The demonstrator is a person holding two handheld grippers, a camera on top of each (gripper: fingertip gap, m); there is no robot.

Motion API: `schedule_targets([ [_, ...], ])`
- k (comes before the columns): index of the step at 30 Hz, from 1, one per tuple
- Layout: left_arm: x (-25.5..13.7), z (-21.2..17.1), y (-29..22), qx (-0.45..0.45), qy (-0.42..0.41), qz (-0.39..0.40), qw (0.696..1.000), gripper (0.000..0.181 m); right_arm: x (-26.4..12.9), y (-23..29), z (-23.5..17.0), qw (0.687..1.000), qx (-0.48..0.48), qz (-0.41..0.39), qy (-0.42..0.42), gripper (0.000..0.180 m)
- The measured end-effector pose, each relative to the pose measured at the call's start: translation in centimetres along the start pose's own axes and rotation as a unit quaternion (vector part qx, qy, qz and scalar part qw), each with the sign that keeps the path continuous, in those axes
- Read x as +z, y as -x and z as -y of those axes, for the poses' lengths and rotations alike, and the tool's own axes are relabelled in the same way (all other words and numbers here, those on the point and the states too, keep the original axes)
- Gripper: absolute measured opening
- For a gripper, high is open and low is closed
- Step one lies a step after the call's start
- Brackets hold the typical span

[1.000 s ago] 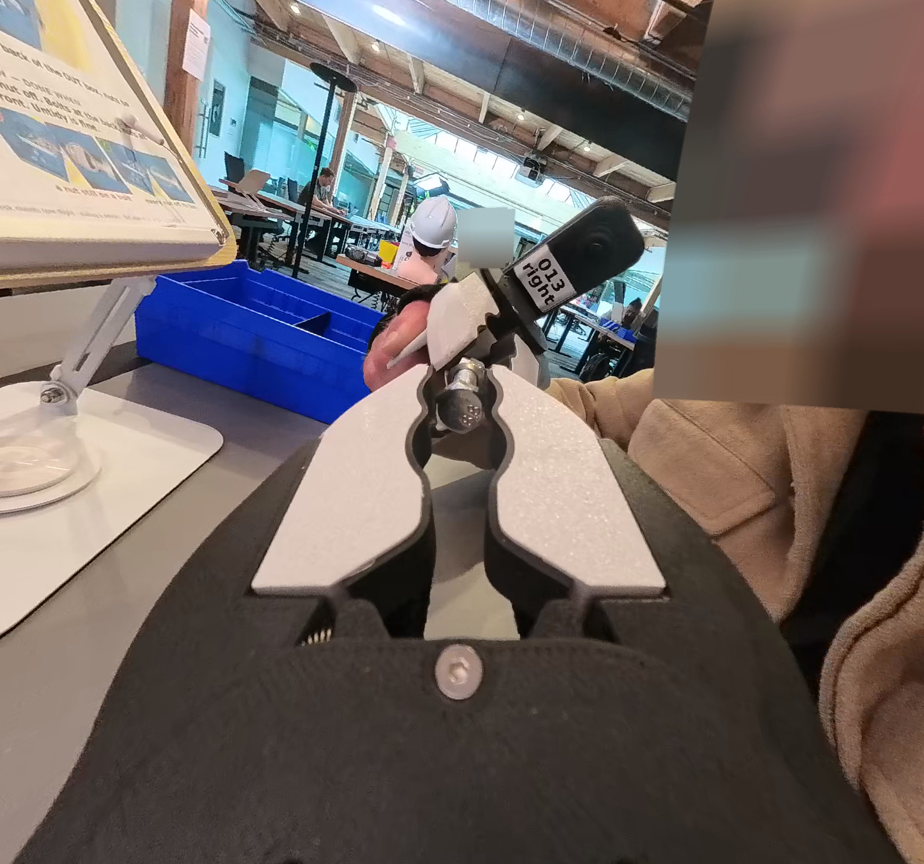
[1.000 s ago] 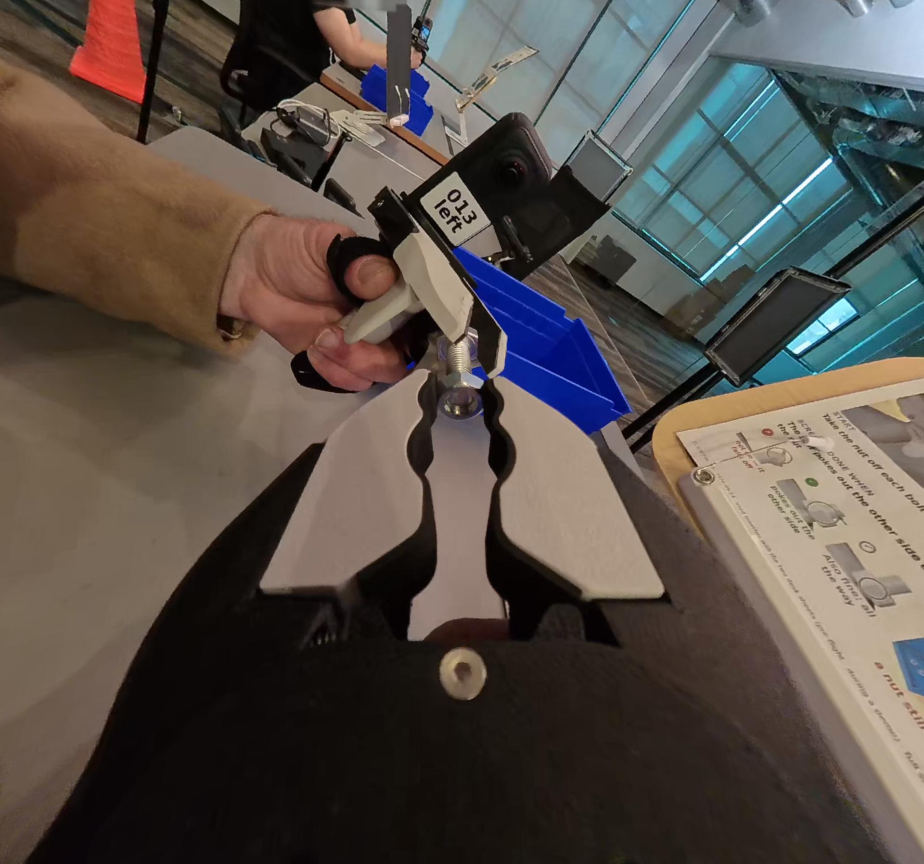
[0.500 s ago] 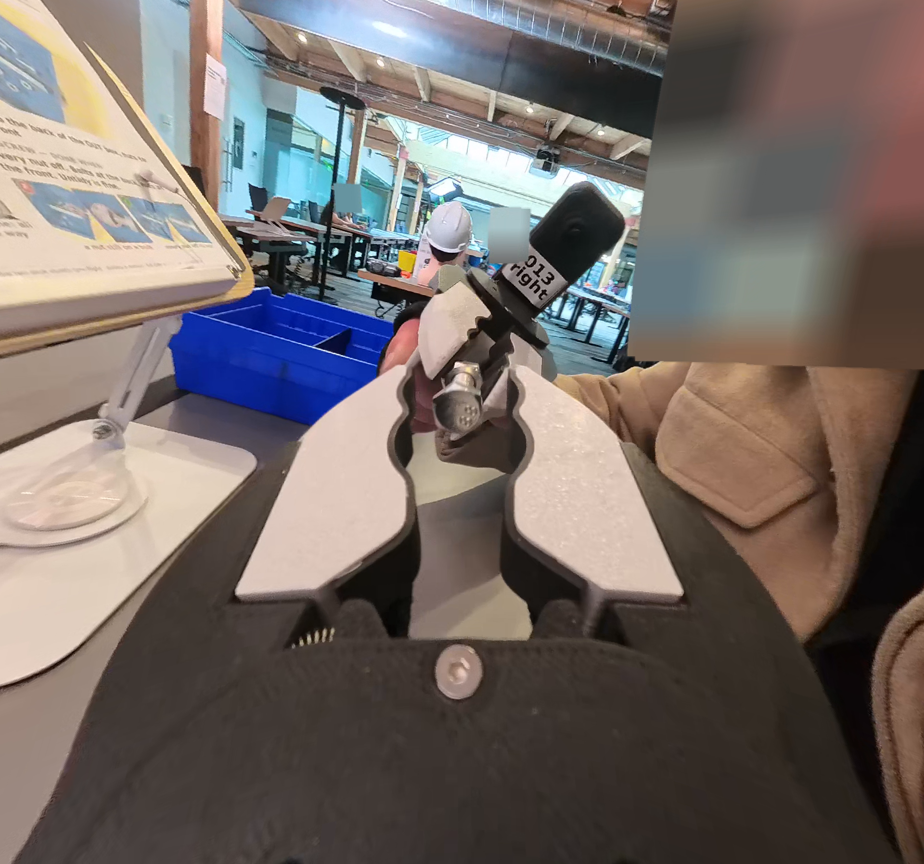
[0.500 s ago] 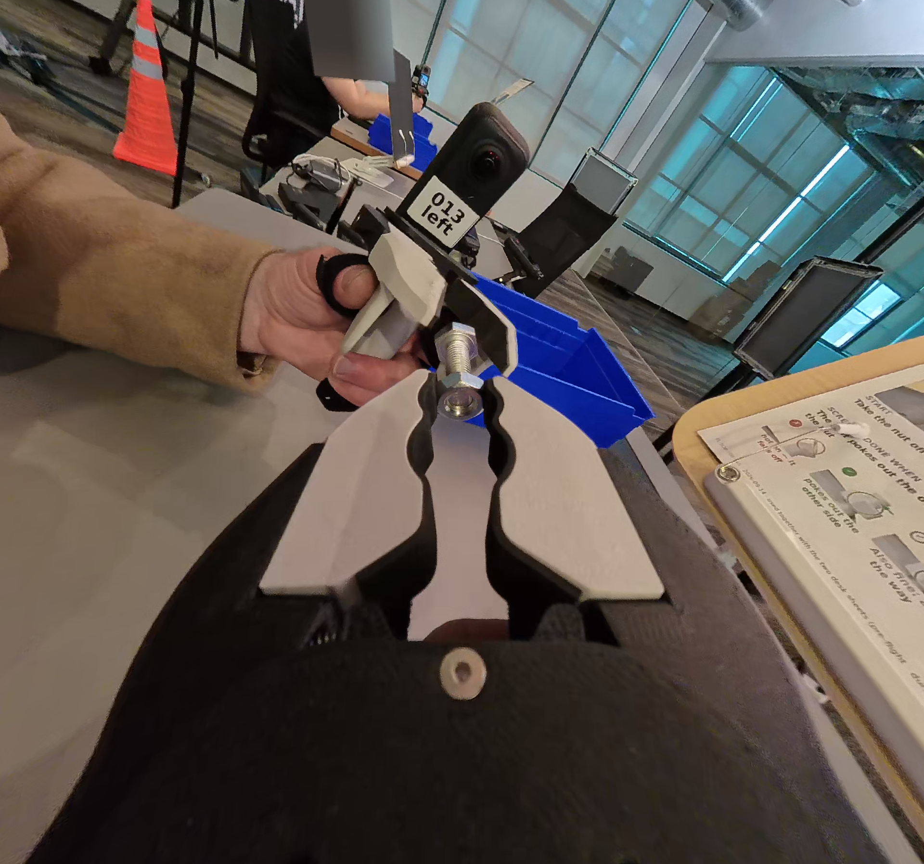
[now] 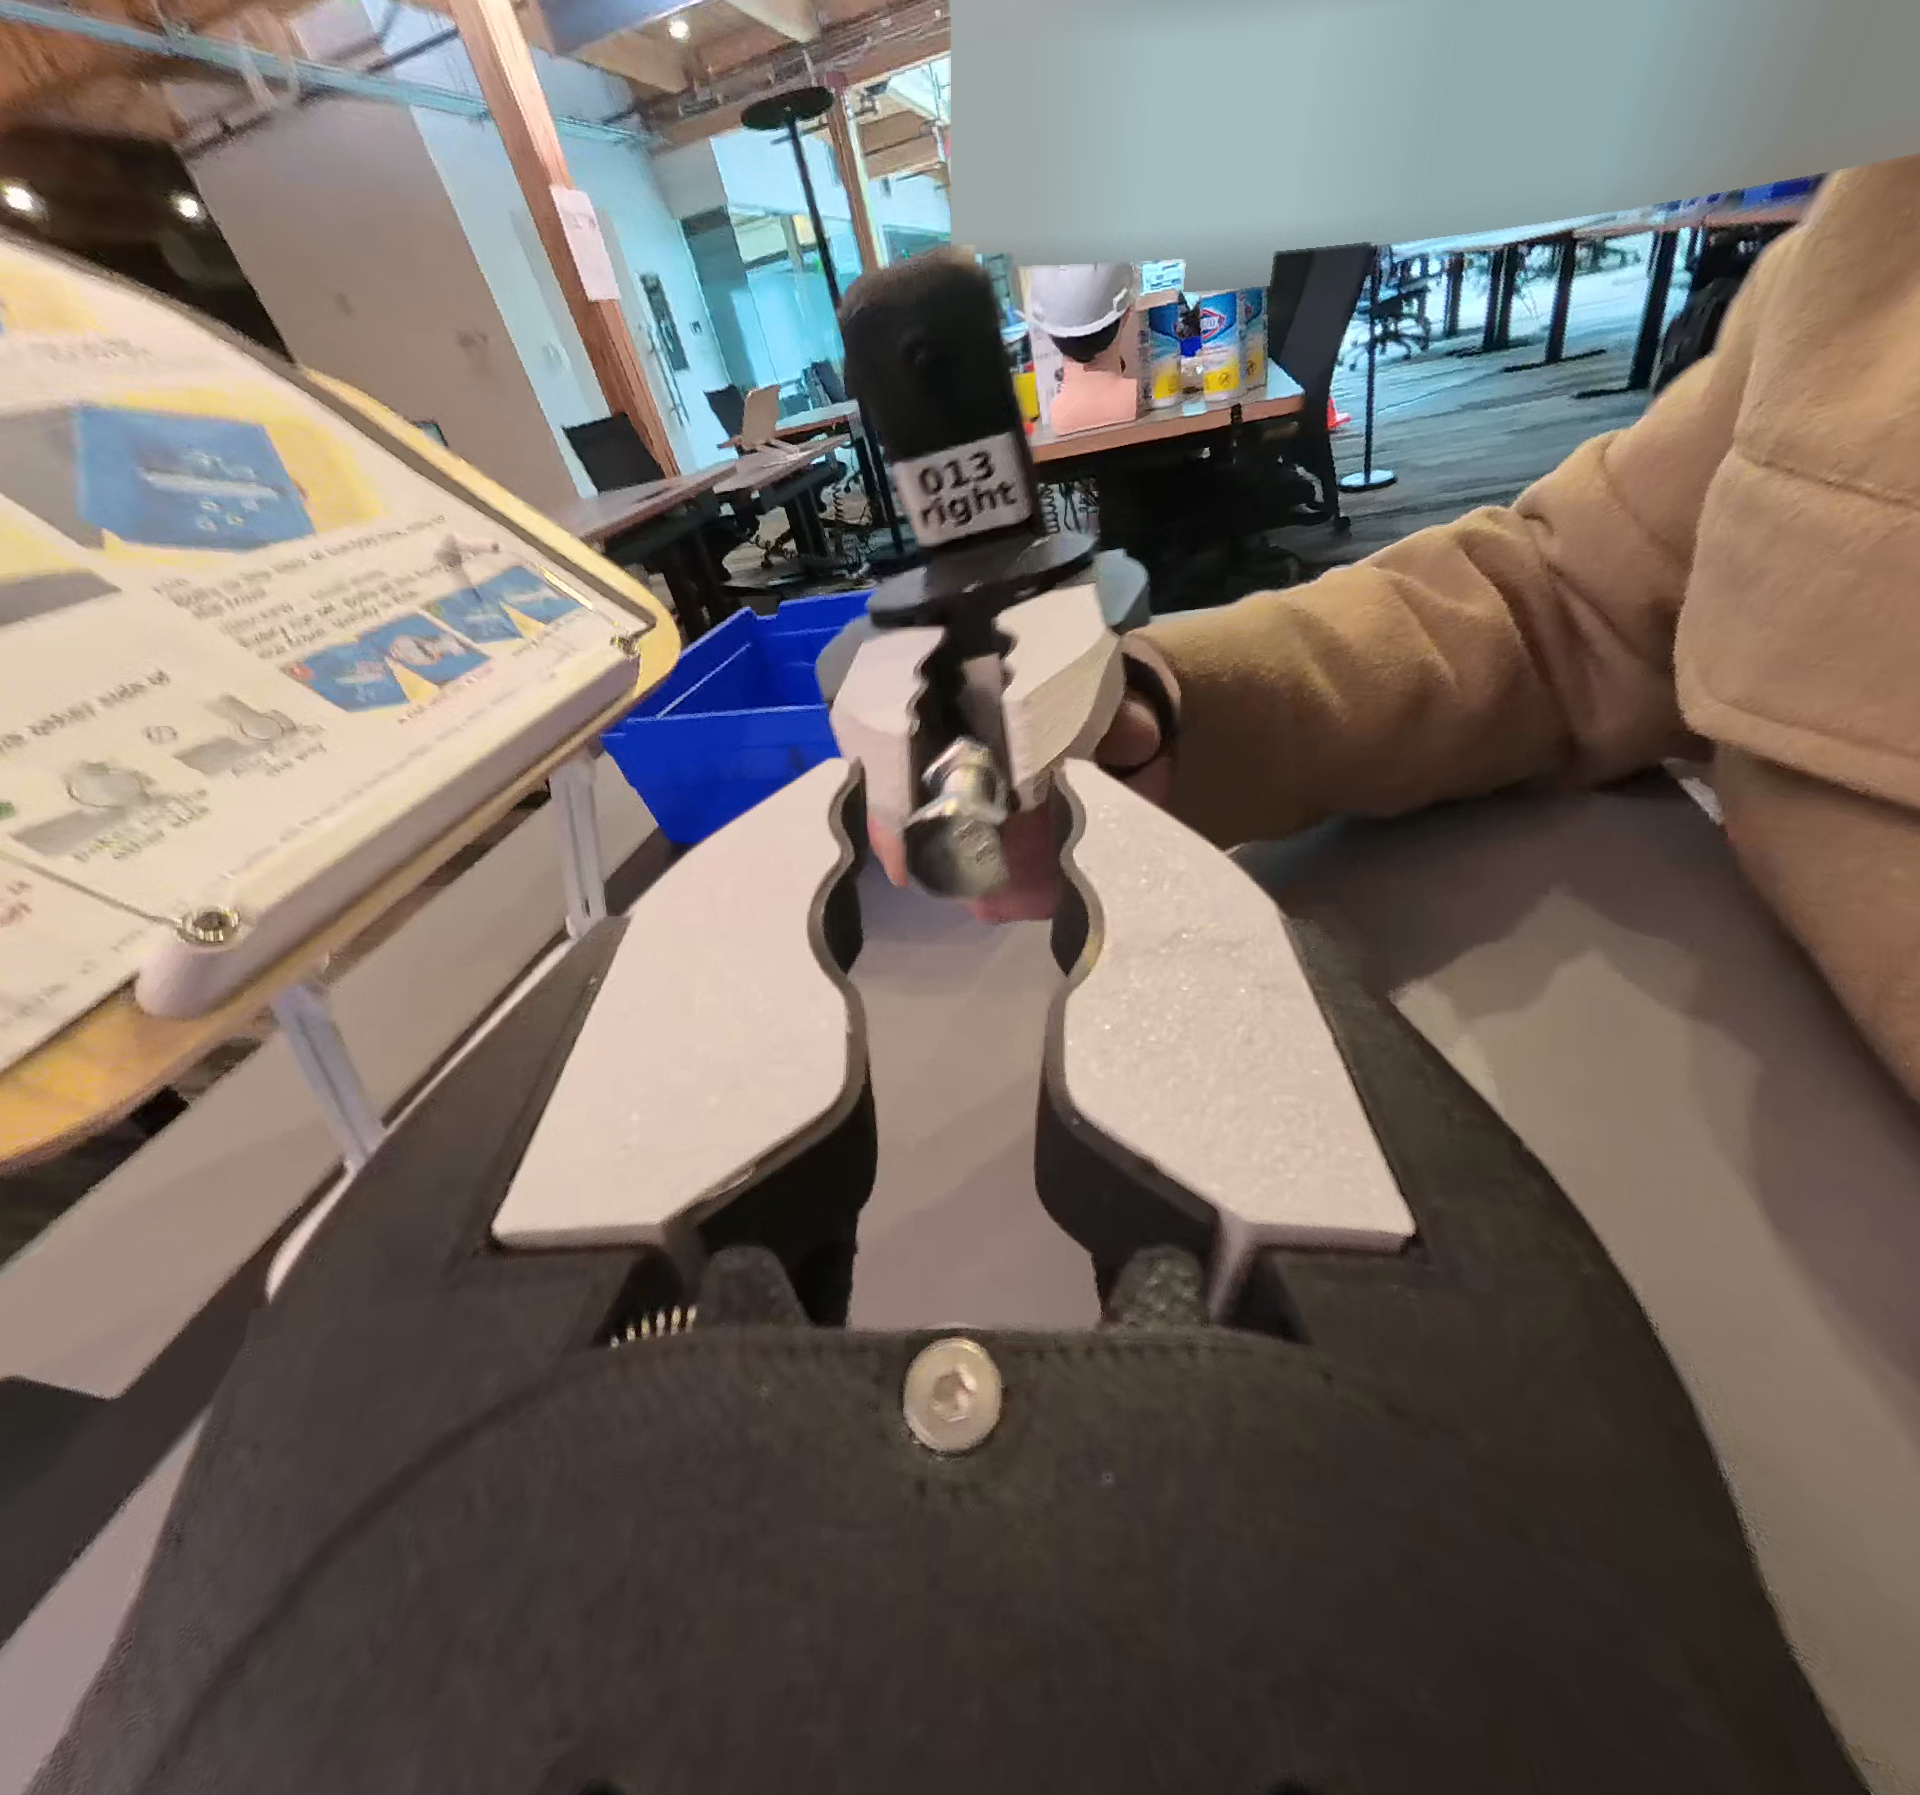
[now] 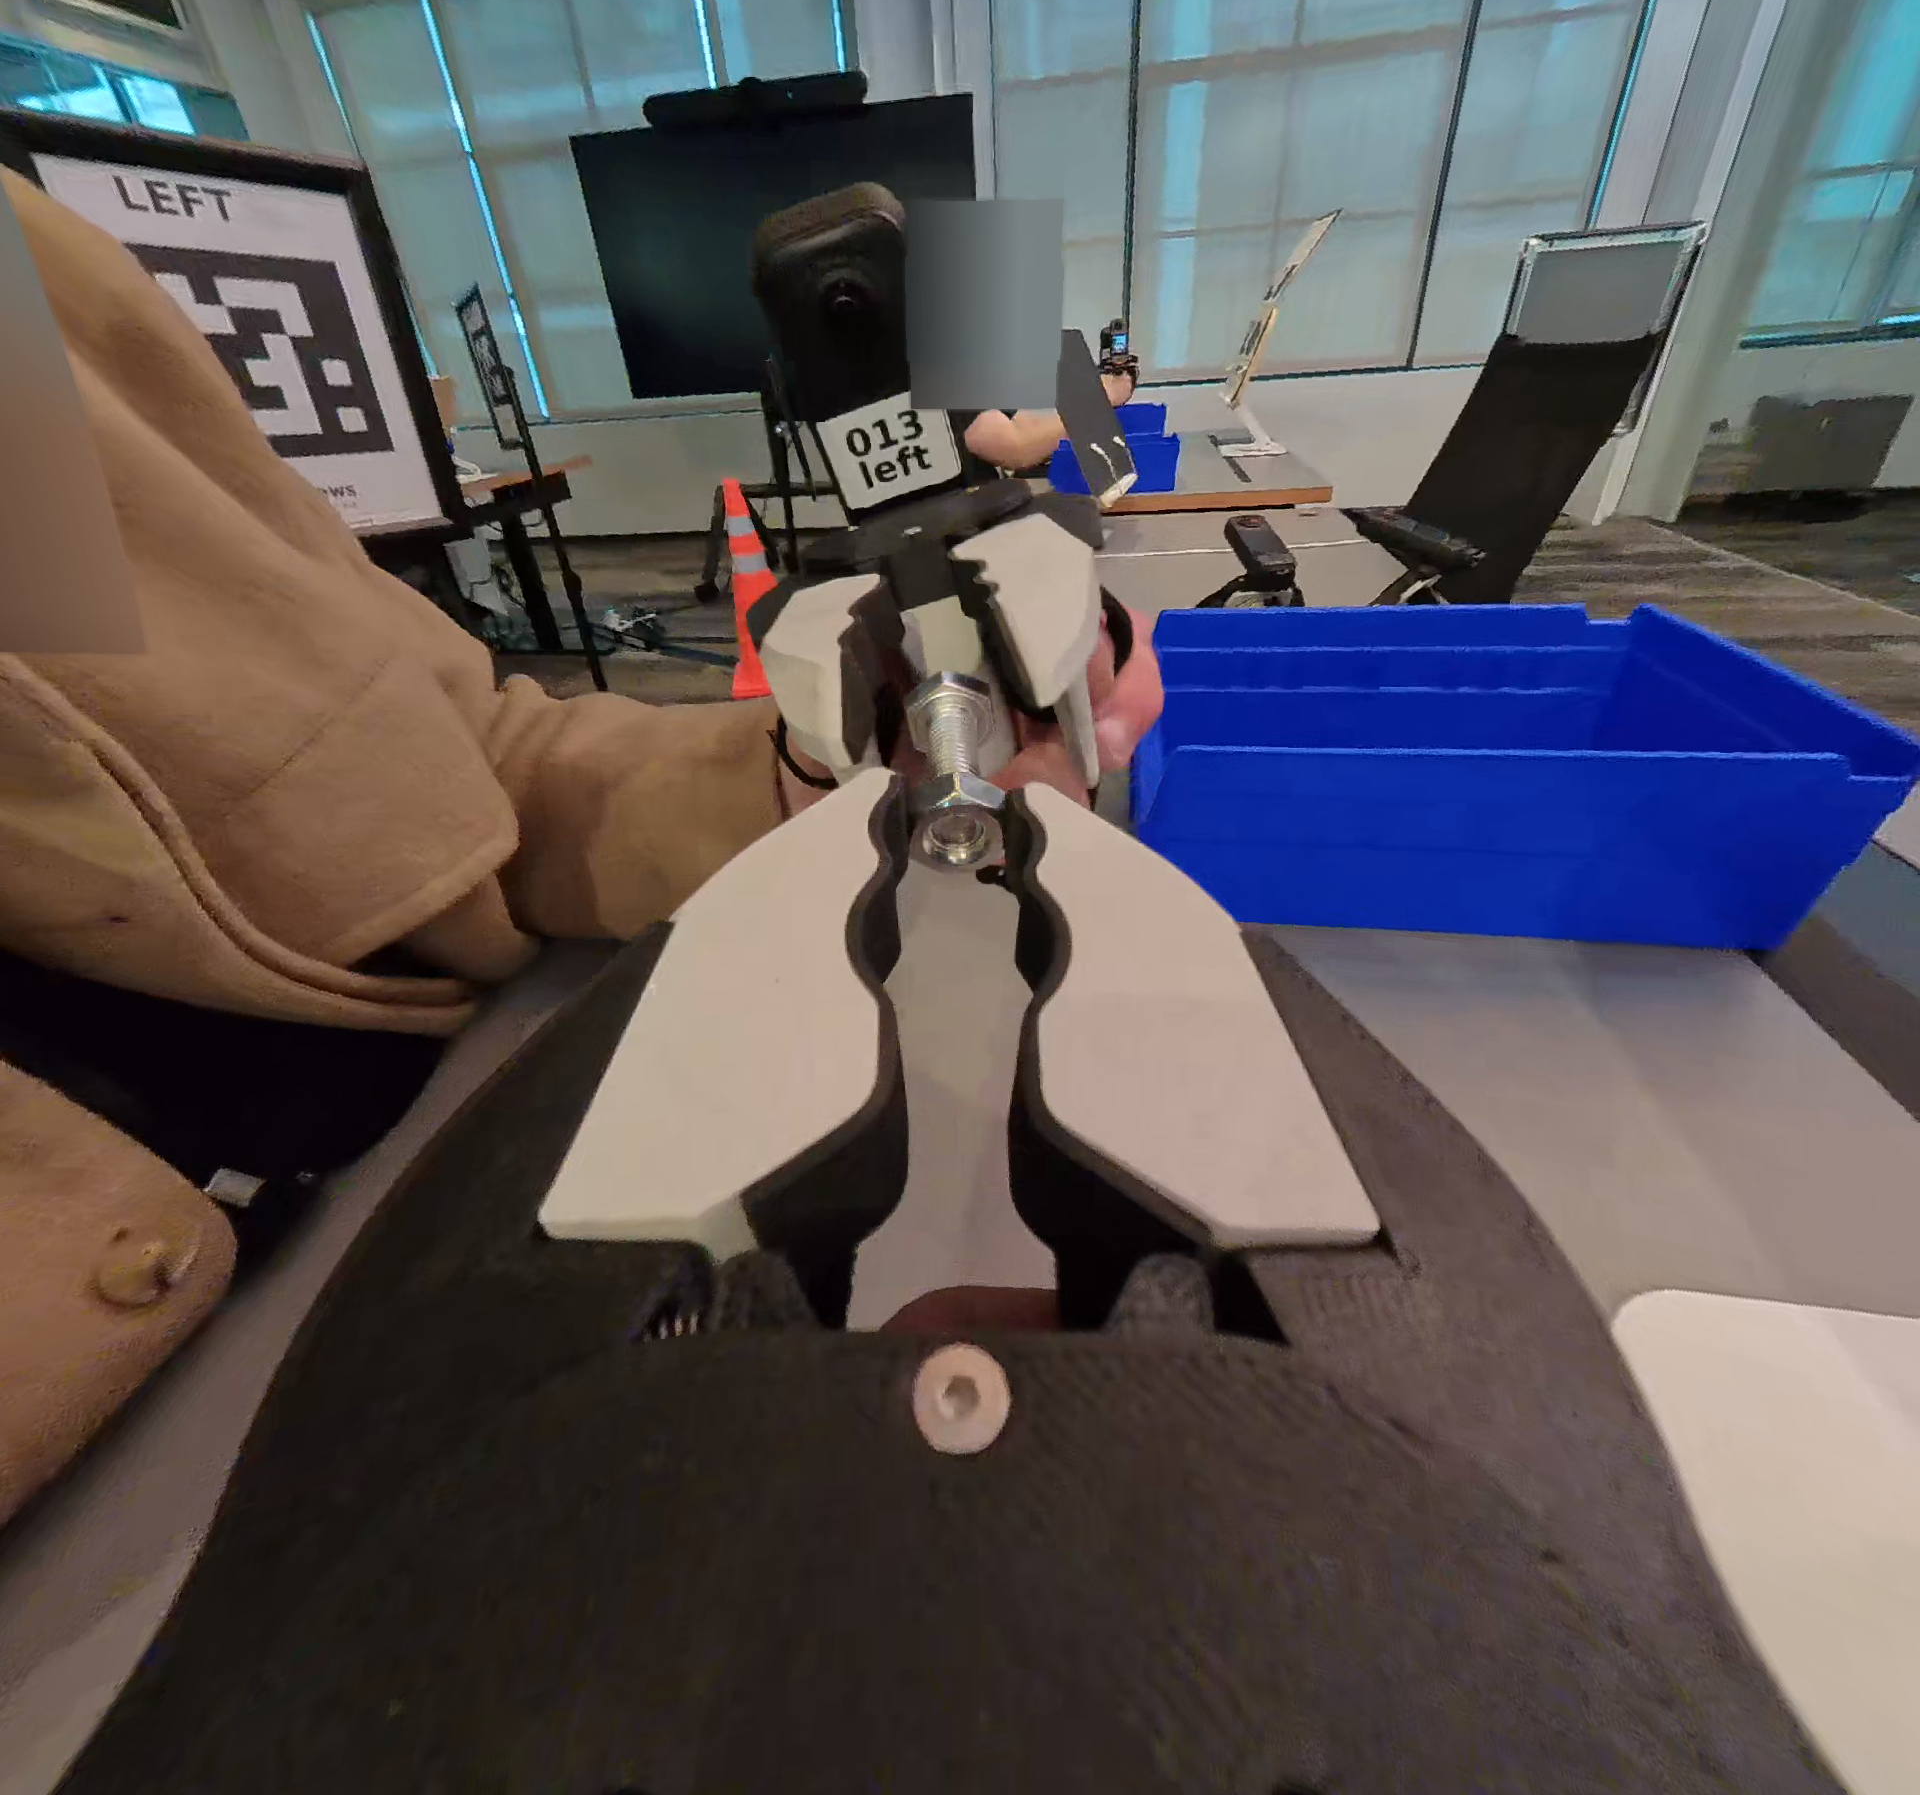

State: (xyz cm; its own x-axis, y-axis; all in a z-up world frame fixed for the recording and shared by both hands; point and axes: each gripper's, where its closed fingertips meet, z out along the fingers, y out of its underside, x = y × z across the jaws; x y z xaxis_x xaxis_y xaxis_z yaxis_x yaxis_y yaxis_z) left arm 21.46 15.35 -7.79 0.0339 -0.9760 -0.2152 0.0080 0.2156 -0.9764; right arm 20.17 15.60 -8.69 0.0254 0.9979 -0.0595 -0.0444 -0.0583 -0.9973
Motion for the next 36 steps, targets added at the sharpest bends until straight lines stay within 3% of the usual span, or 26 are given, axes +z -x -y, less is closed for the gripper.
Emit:
schedule_targets([
  [13,0.2,-0.7,-0.3,0.037,0.026,0.002,0.999,0.021,-0.2,0.3,0.2,0.998,0.052,0.035,-0.03,0.018],
  [22,0.0,-0.7,-0.4,0.0,0.016,-0.009,1.0,0.018,-0.1,0.2,0.0,0.999,0.029,0.019,-0.017,0.018],
  [25,-0.1,-0.3,-0.2,-0.049,-0.001,-0.017,0.999,0.018,0.0,0.0,0.2,1.0,-0.011,-0.007,-0.012,0.018],
  [29,-0.1,-0.2,0.1,-0.172,-0.048,-0.05,0.983,0.018,0.1,-0.1,0.2,0.987,-0.139,-0.068,0.033,0.018],
  [32,-0.2,-0.5,0.2,-0.258,-0.072,-0.076,0.96,0.017,0.3,-0.3,-0.1,0.956,-0.256,-0.117,0.075,0.018],
  [36,-0.5,-1.0,0.2,-0.349,-0.105,-0.111,0.925,0.018,0.6,-0.4,-0.6,0.889,-0.407,-0.167,0.129,0.018],
])
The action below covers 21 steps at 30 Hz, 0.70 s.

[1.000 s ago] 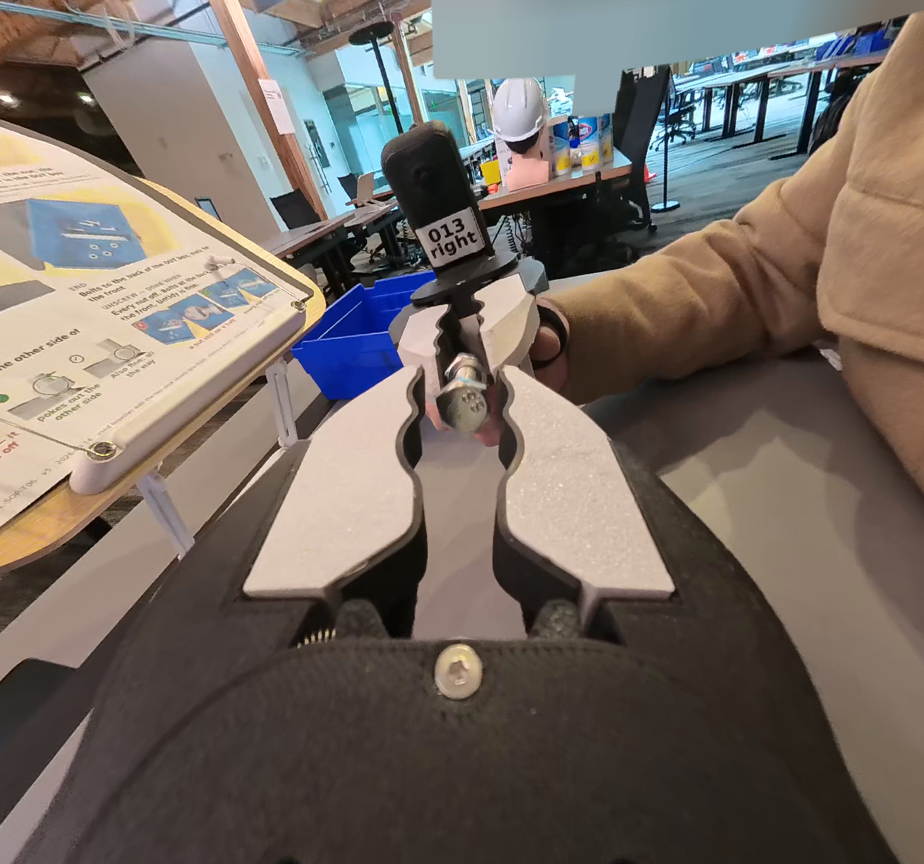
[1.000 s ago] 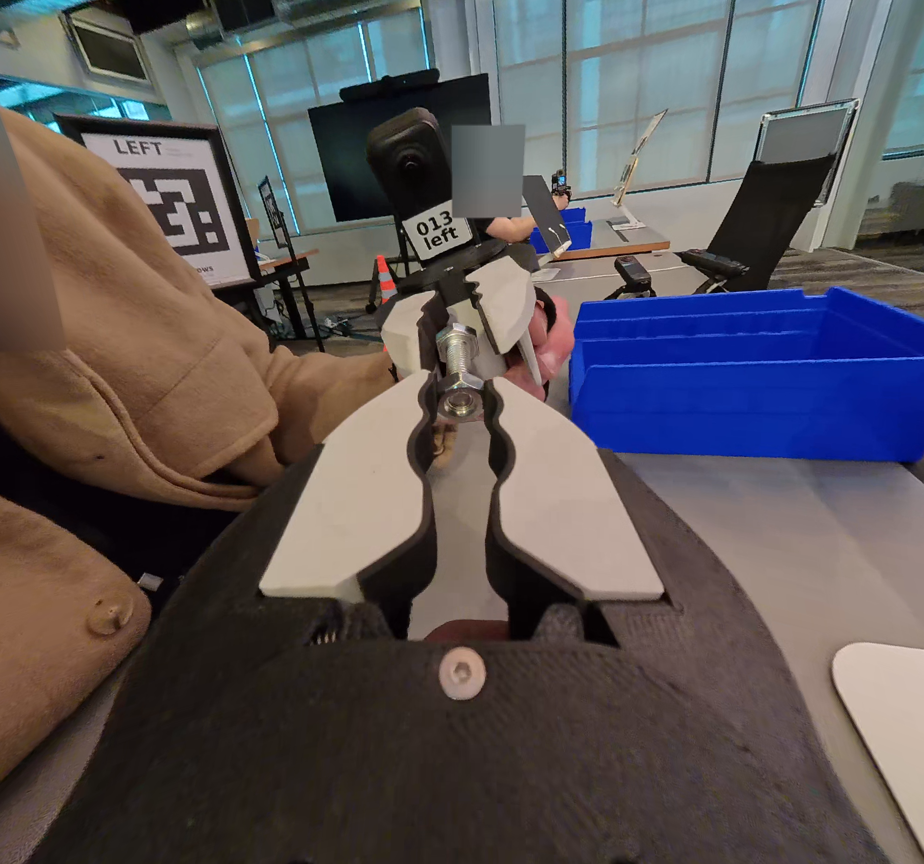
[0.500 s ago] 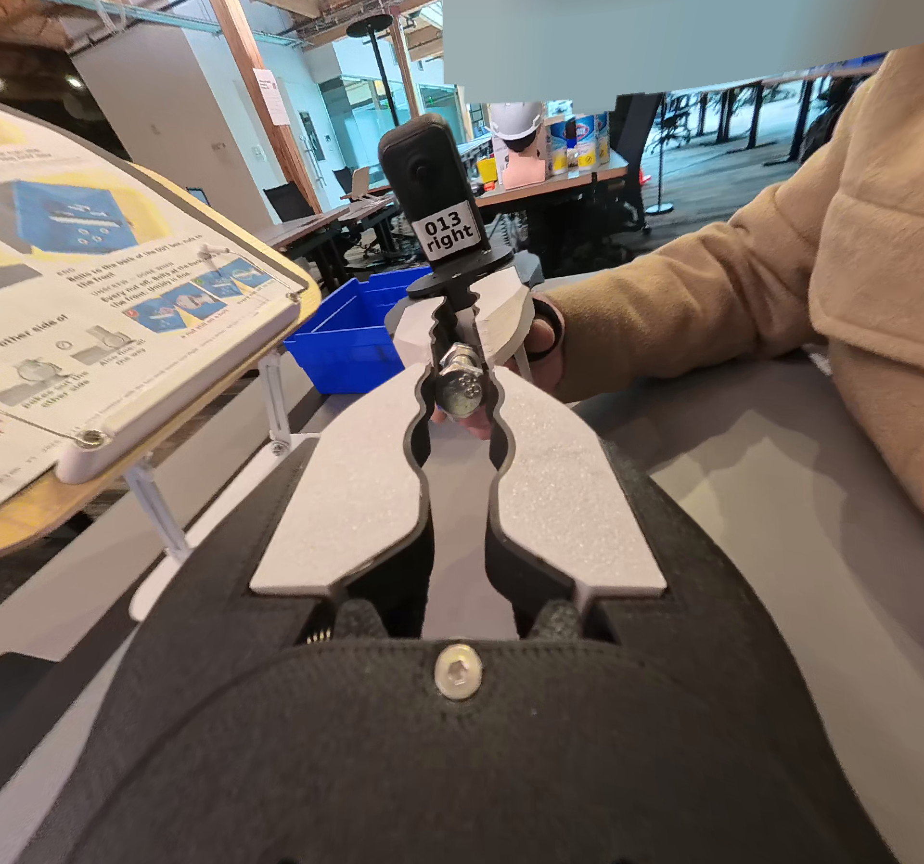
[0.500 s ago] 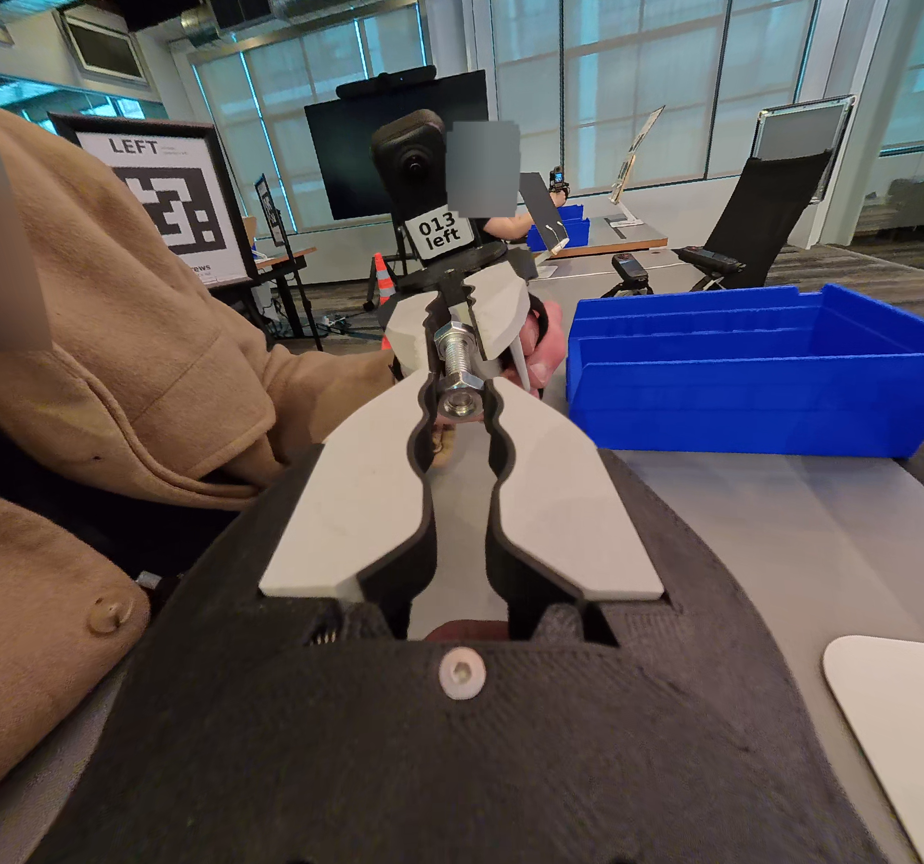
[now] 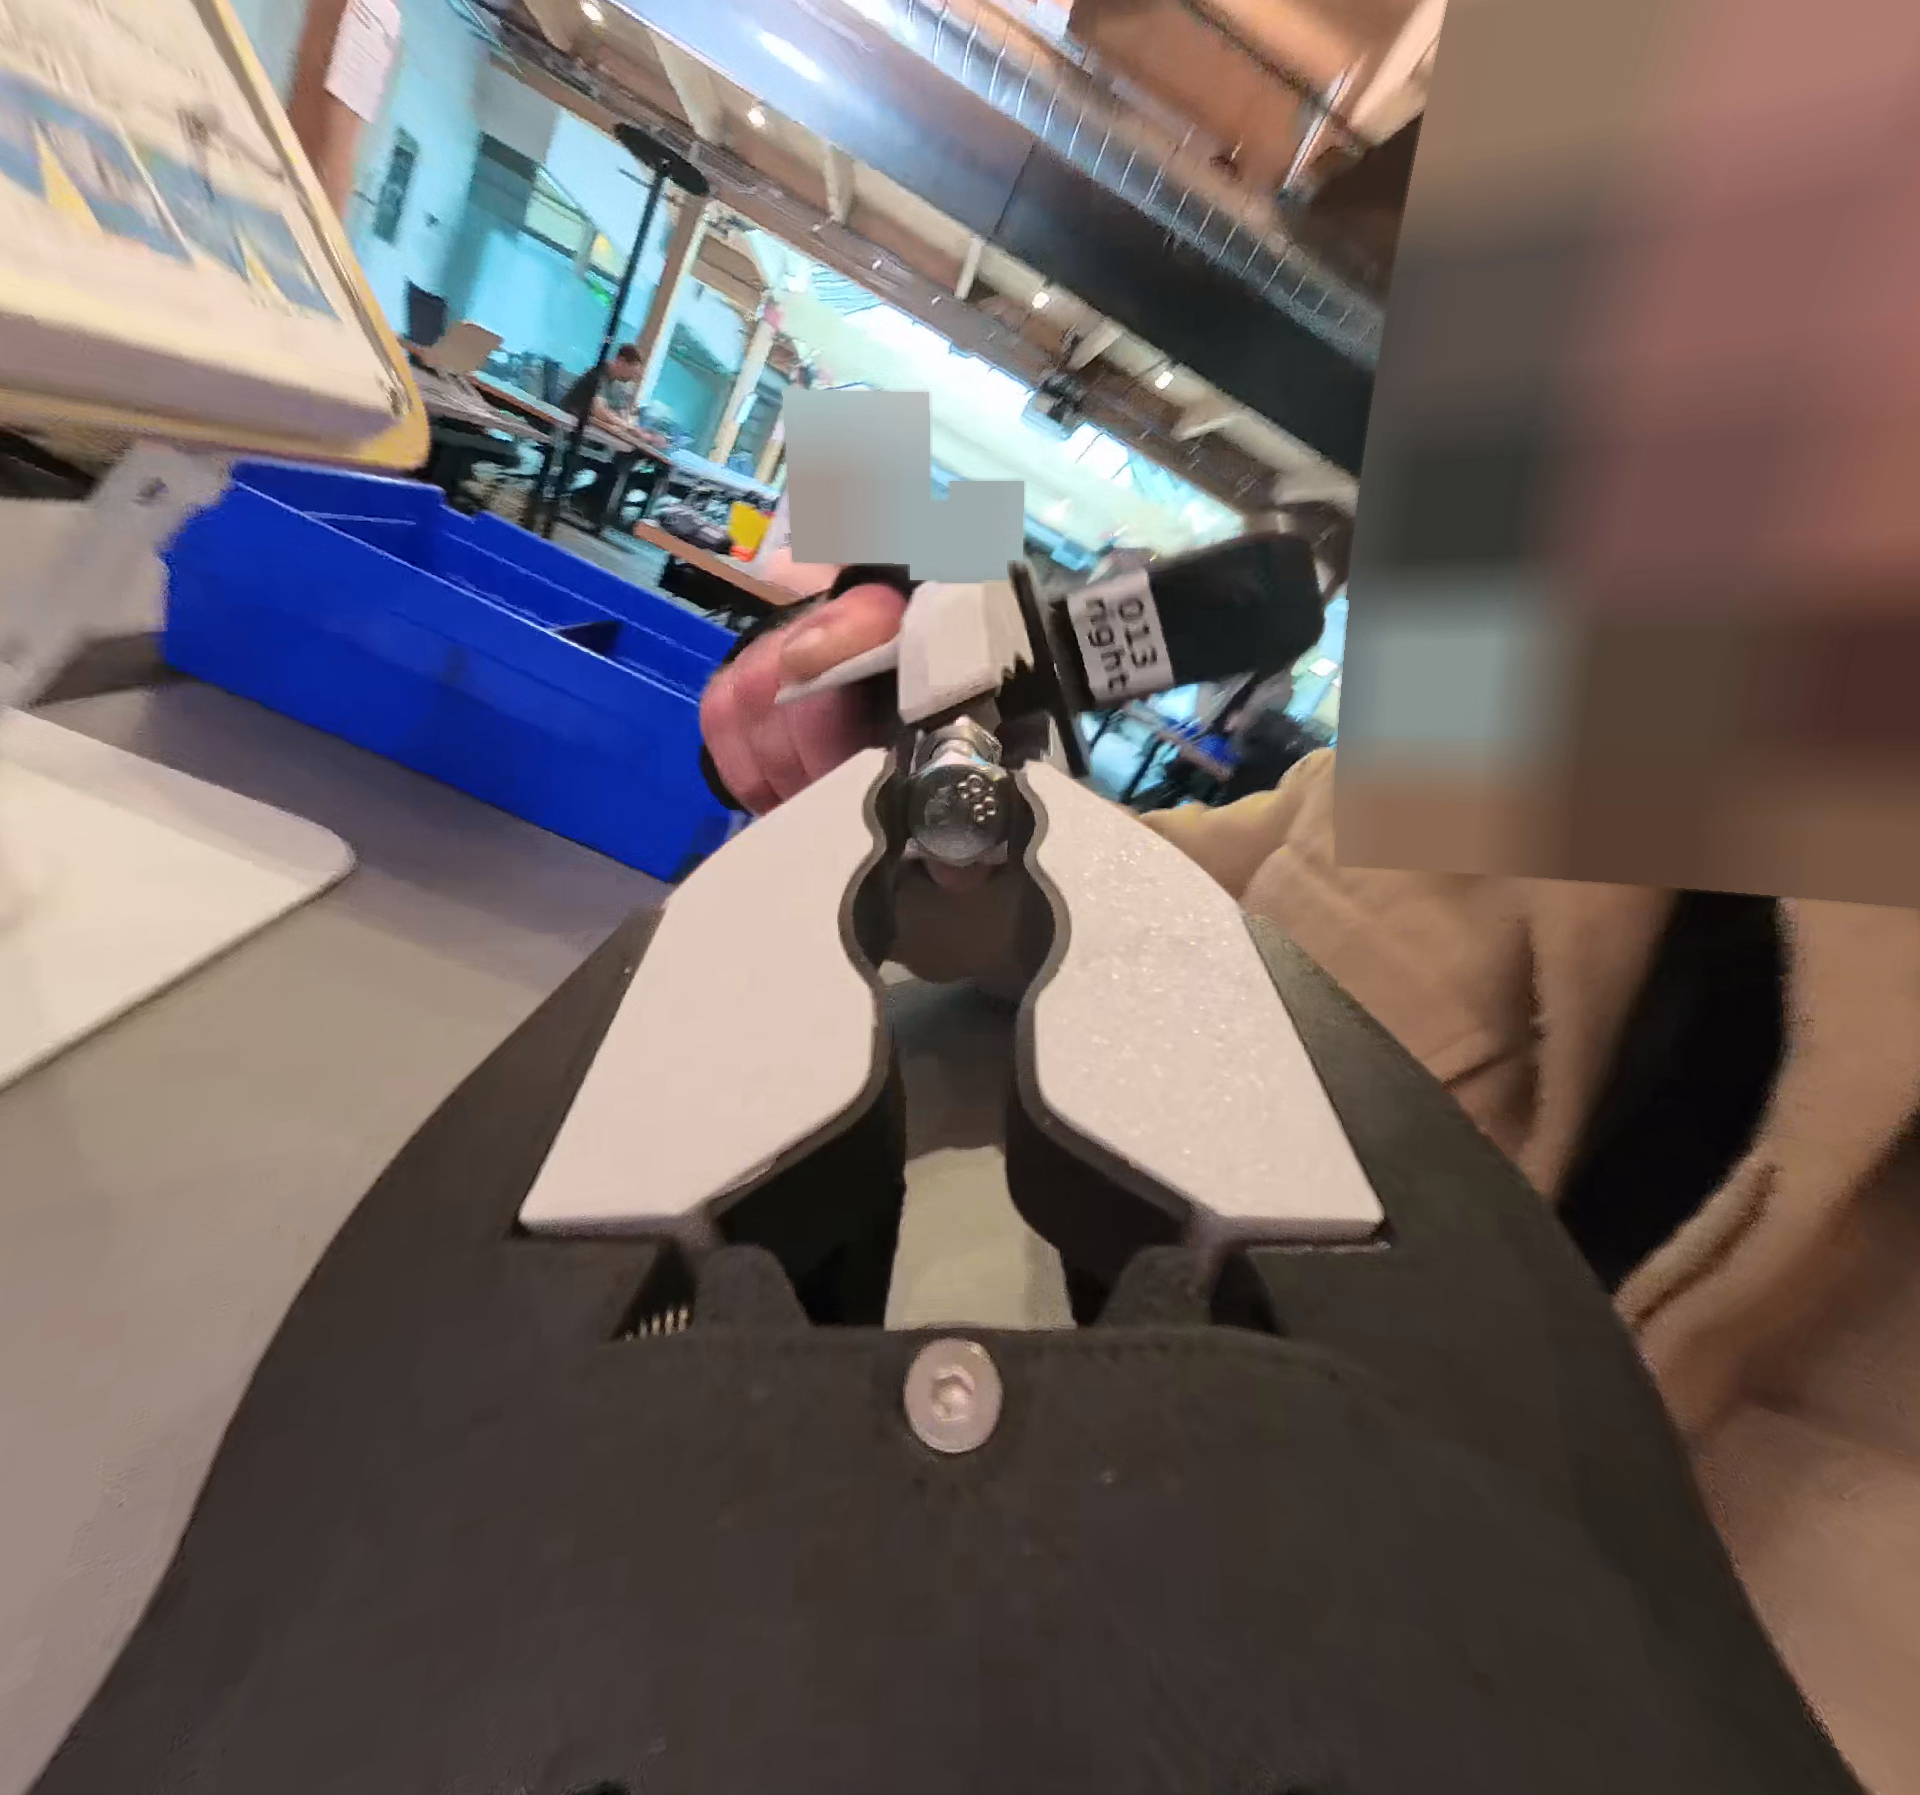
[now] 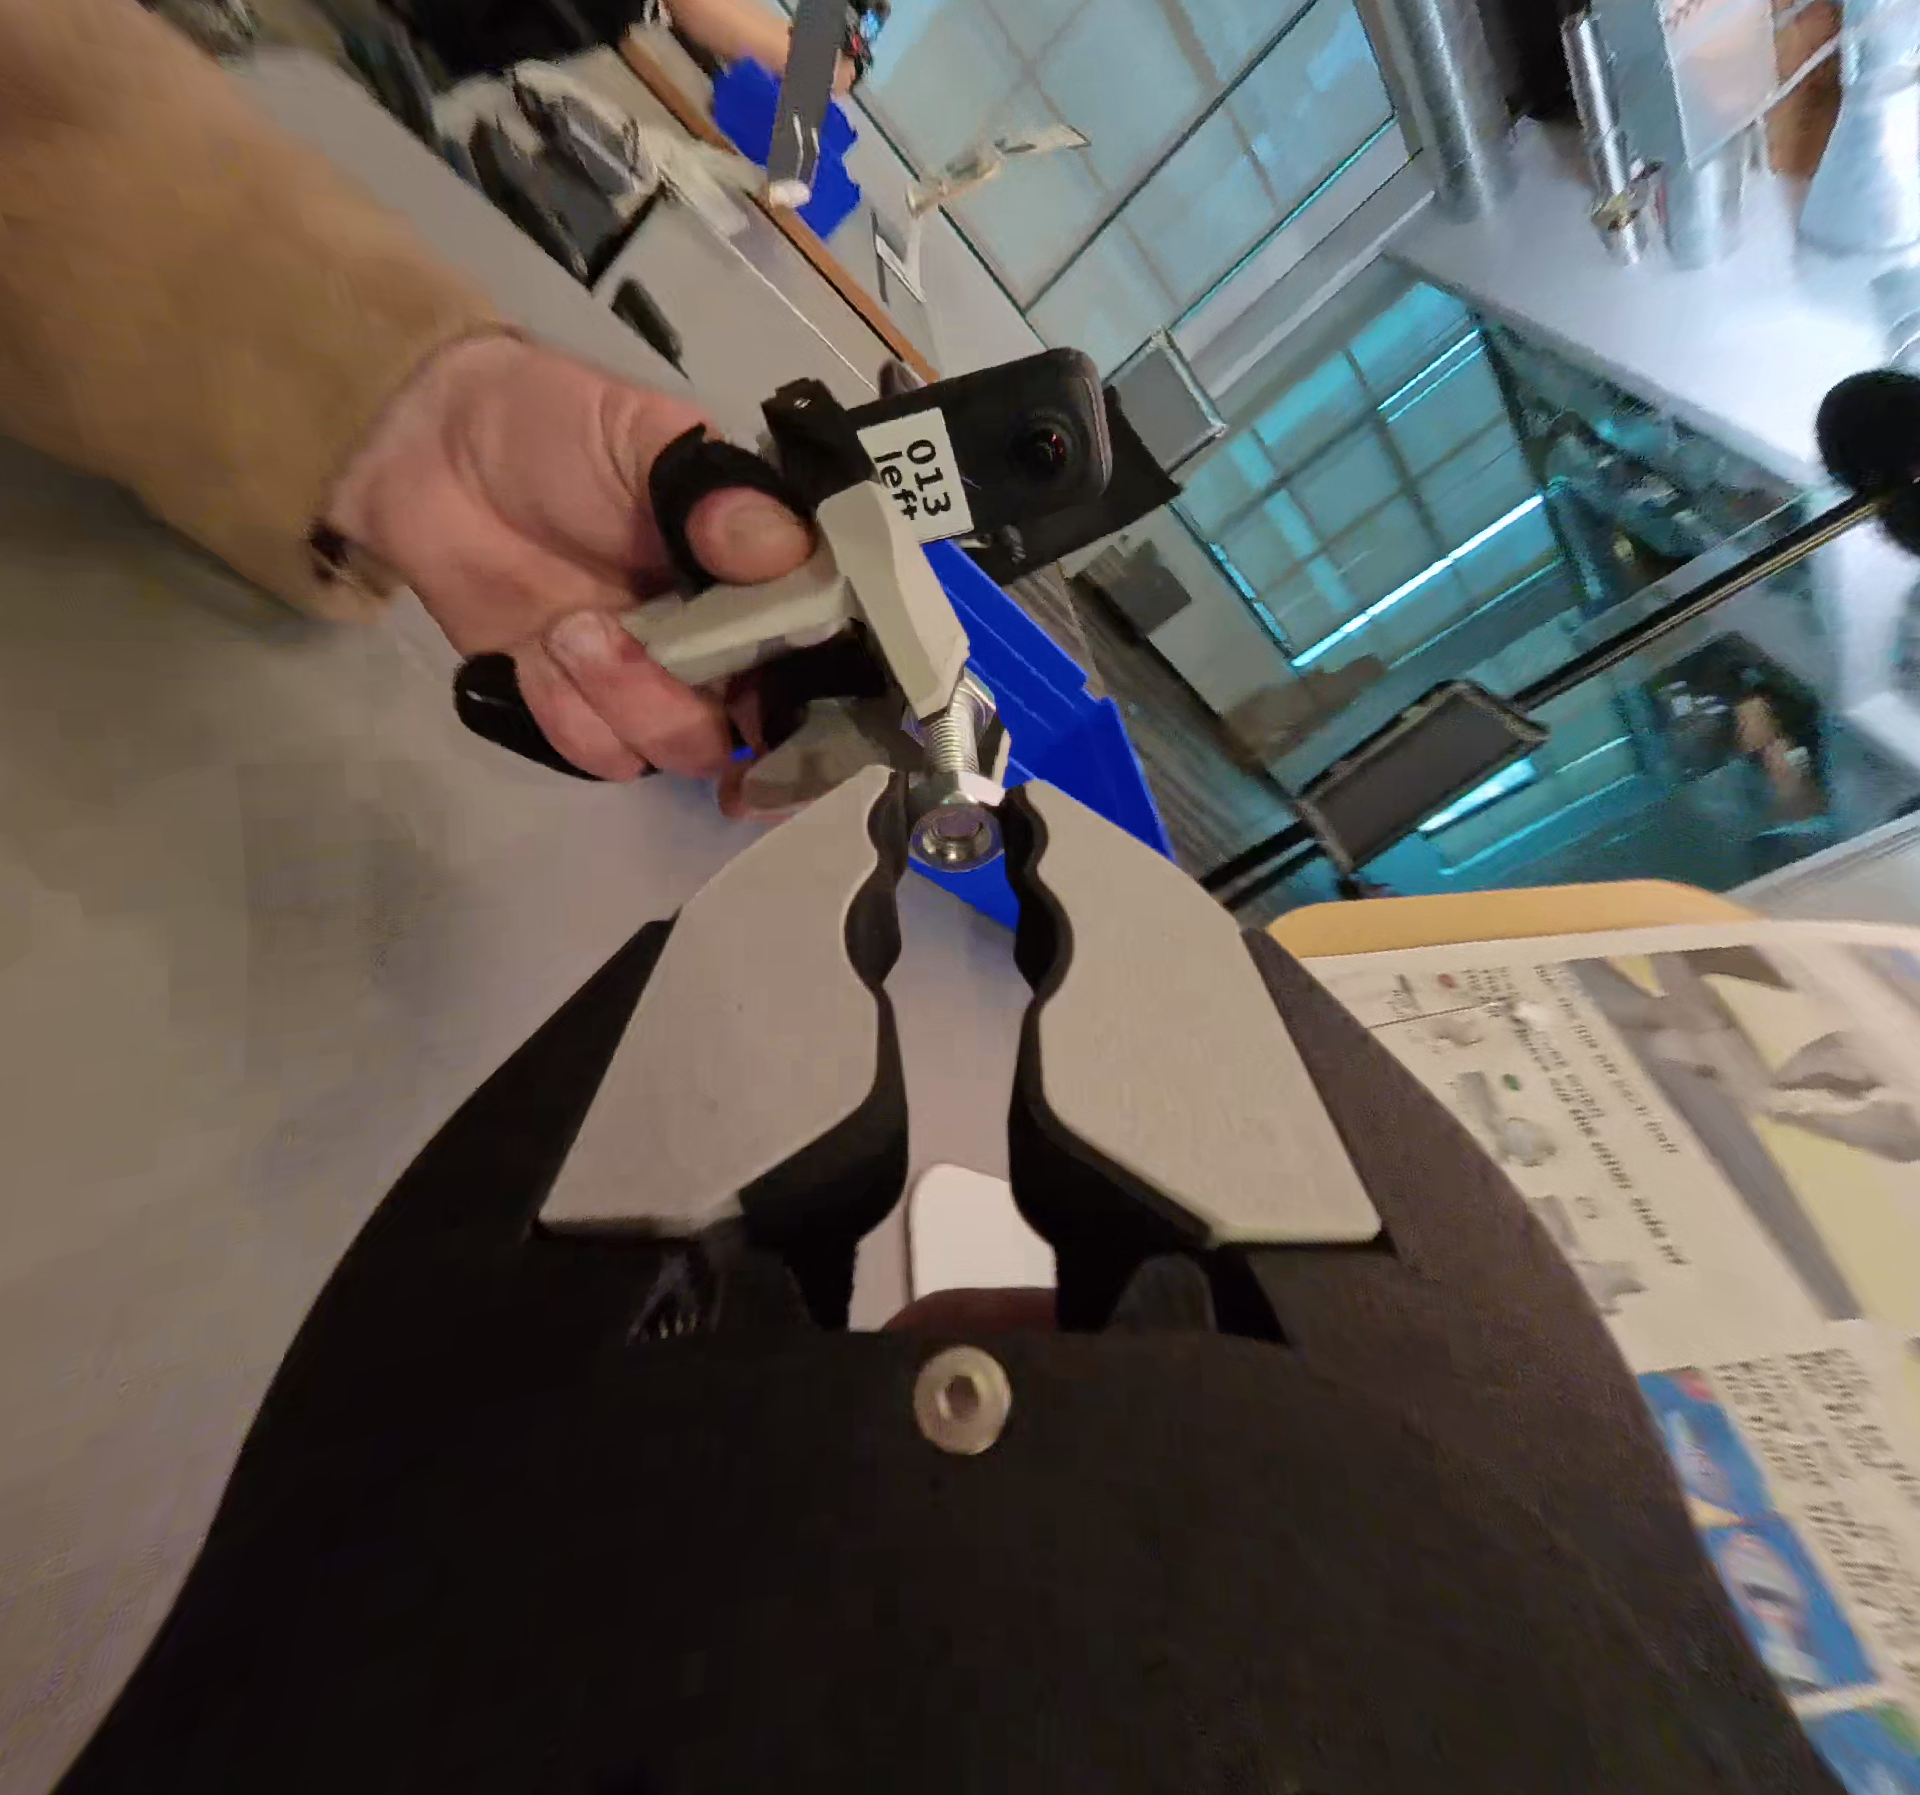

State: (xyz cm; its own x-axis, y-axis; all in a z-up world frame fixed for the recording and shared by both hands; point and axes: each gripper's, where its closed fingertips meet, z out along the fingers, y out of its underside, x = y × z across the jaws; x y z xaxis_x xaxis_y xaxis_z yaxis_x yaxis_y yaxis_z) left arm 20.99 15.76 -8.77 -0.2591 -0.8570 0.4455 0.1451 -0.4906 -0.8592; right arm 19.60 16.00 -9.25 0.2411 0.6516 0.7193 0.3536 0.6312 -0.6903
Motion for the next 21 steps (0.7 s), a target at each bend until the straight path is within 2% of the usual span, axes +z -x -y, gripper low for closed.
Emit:
schedule_targets([
  [6,-0.07,-0.08,-0.28,-0.029,-0.01,-0.023,0.999,0.018,0.11,0.14,0.23,0.99,-0.133,-0.041,0.035,0.018],
  [14,-0.05,0.03,-0.35,-0.013,-0.014,-0.021,1.0,0.019,0.16,0.16,0.37,0.999,-0.027,-0.019,0.0,0.018],
  [21,0.03,0.36,-0.53,0.0,-0.019,-0.024,1.0,0.019,0.14,0.03,0.57,1.0,0.015,-0.016,-0.019,0.018],
])
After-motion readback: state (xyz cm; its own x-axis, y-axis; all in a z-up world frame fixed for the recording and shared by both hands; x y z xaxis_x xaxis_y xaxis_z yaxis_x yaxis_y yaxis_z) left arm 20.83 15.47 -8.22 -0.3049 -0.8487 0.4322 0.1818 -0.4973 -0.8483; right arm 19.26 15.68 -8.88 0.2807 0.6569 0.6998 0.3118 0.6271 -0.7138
